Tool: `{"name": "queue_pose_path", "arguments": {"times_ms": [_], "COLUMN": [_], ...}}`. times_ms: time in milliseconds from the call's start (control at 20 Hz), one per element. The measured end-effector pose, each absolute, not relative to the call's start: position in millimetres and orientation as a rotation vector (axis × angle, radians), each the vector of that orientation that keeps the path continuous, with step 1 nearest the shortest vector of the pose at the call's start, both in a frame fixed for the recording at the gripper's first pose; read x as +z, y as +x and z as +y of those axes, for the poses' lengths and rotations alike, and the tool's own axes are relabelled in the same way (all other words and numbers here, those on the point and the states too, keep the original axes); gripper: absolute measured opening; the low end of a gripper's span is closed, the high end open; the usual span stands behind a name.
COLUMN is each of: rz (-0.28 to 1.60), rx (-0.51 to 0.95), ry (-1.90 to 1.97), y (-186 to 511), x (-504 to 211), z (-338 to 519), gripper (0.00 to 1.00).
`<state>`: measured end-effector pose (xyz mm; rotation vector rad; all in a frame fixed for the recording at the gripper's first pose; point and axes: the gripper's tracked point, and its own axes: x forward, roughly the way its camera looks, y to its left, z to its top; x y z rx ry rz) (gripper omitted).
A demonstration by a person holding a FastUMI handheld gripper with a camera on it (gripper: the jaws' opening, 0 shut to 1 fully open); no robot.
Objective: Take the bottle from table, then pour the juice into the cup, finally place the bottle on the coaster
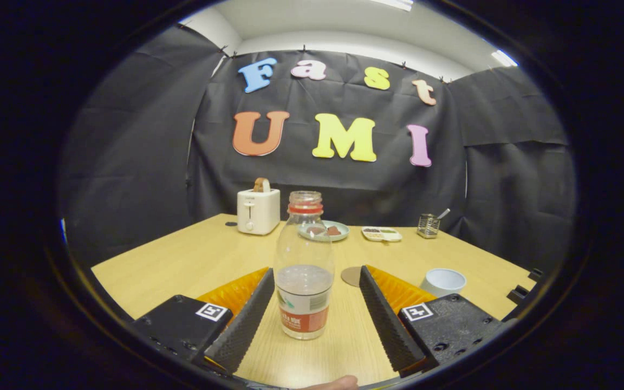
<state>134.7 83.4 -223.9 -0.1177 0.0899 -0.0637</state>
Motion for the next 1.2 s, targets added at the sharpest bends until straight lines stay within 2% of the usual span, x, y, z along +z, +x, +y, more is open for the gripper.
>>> {"name": "queue_pose_path", "arguments": {"times_ms": [350,500,600,650,800,1200], "rz": [0.103,0.072,0.073,0.077,0.088,0.101], "rx": [-0.111,-0.156,-0.169,-0.166,-0.157,-0.133], "ry": [-0.143,-0.124,-0.105,-0.096,-0.072,0.137], "y": [165,175,179,181,174,145], "x": [-257,-250,-250,-252,-244,-215], "z": [89,84,82,84,83,72], "gripper": [1.00,1.00,0.86,0.83,0.79,0.78]}}
